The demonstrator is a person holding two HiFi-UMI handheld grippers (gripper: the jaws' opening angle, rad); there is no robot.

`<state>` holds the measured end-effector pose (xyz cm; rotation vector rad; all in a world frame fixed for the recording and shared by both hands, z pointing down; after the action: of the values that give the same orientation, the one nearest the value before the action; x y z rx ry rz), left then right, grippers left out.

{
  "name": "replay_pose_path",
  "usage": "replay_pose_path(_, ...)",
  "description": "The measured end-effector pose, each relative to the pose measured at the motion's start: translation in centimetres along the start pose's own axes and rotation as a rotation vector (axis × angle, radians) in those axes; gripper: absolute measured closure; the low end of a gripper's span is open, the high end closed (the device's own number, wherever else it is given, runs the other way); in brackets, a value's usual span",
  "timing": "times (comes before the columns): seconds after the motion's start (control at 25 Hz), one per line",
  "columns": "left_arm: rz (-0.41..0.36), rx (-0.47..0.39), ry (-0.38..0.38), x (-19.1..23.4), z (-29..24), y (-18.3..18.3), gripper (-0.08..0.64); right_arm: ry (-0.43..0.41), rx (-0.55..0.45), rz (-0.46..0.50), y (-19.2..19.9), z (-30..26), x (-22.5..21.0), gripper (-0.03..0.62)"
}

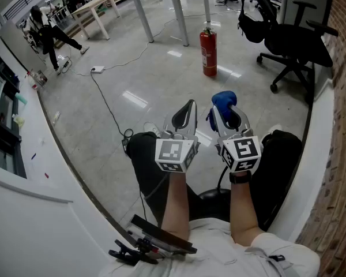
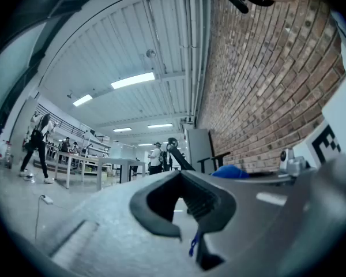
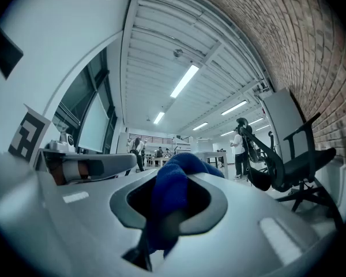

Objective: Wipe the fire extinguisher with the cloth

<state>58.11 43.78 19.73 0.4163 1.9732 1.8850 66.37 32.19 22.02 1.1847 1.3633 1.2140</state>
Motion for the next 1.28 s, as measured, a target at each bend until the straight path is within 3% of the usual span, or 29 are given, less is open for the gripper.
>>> replay_pose_path(0.2,0.004,-0.005,-0.007,0.7,-0.2,0.5,0.560,-0.017,0.011,0.011,0.5,-1.2,-0.4,0.515)
replay_pose_path(0.44,0.031,0.056,-0.006,3.5,-3.0,2.3,0.560,-0.040,0.065,0.005,1.8,-5.0,-0.5,0.515)
replay_pose_path(1.0,0.091,0.083,-0.051,13.0,-15.2,3.8,0.560,-0.109,0.123,0.031,1.0,-20.5,-4.7,0.512)
replay_pose_path(1.28,0.098,0.107,0.014,14.5,-21.2,4.3,0.560,-0.075,0.108,0.017,0.4,-24.3,-8.3,0.511)
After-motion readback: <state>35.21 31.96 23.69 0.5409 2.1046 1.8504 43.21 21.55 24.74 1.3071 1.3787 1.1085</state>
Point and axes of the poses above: the fingertips, and each gripper's own axes: z backward along the fingers, x to its left, y out of its underside, the point moved 7 cm from there along z, backward along the fingers, and after that the axes turned 14 degrees about x, right-handed, at the moved point
